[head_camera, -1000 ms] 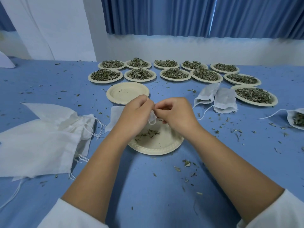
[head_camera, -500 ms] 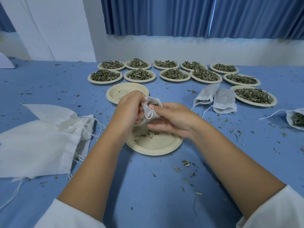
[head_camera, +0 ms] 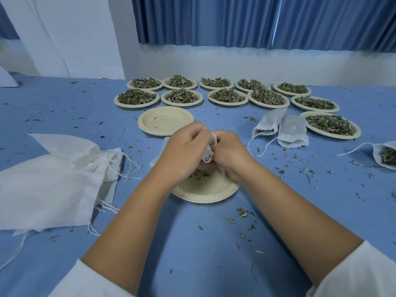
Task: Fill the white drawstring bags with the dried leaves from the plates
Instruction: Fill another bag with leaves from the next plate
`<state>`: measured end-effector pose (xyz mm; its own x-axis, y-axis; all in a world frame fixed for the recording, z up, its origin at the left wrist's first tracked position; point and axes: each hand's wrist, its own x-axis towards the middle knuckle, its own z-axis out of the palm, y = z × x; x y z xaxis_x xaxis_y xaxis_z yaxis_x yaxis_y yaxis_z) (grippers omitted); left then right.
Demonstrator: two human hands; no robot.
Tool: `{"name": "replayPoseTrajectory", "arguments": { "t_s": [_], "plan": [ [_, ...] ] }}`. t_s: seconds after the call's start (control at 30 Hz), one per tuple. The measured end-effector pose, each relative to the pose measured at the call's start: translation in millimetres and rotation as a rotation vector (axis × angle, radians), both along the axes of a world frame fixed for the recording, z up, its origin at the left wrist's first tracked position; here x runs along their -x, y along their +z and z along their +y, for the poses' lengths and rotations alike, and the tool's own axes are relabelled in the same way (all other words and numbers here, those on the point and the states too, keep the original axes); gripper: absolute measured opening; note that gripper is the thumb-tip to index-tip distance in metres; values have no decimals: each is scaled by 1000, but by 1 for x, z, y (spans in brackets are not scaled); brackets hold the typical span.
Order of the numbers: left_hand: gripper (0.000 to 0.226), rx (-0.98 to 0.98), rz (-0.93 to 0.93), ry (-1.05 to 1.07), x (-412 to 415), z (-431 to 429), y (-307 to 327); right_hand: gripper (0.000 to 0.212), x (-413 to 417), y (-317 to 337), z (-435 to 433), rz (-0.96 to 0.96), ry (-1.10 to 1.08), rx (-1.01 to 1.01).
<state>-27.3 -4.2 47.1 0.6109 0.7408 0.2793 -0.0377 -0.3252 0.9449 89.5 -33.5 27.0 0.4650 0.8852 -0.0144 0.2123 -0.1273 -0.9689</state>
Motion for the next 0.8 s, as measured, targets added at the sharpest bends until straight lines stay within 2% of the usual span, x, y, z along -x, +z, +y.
{"name": "replayPoseTrajectory", "arguments": {
  "t_s": [0.07, 0.13, 0.23, 0.33, 0.43, 0.57, 0.7, 0.73, 0.8],
  "plan": [
    [41, -7, -6, 29, 1, 2, -1, 32, 3, -1, 3, -40, -27, -29],
    [49, -6, -13, 88, 2, 4, -1, 20, 4, -3, 5, -69, -13, -28],
    [38, 10, -34, 214, 3, 6, 1, 5, -1, -4, 4, 171, 165, -44],
    [28, 82, -50, 348, 6, 14, 2, 19, -10, 6, -2, 338, 266, 9],
    [27, 192, -122, 376, 11, 17, 7, 27, -19, 15, -6, 335, 217, 39],
    [30, 265, -179, 357, 11, 14, 12, 26, -20, 19, -9, 145, 206, 183],
    [31, 242, -124, 371, 13, 18, 8, 22, -11, 5, -11, -460, 282, 334],
    [30, 237, -110, 379, 13, 20, 7, 18, -6, 2, -11, -559, 293, 319],
    [28, 233, -91, 383, 12, 21, 5, 13, 4, -3, -11, -638, 309, 258]
  ]
}}
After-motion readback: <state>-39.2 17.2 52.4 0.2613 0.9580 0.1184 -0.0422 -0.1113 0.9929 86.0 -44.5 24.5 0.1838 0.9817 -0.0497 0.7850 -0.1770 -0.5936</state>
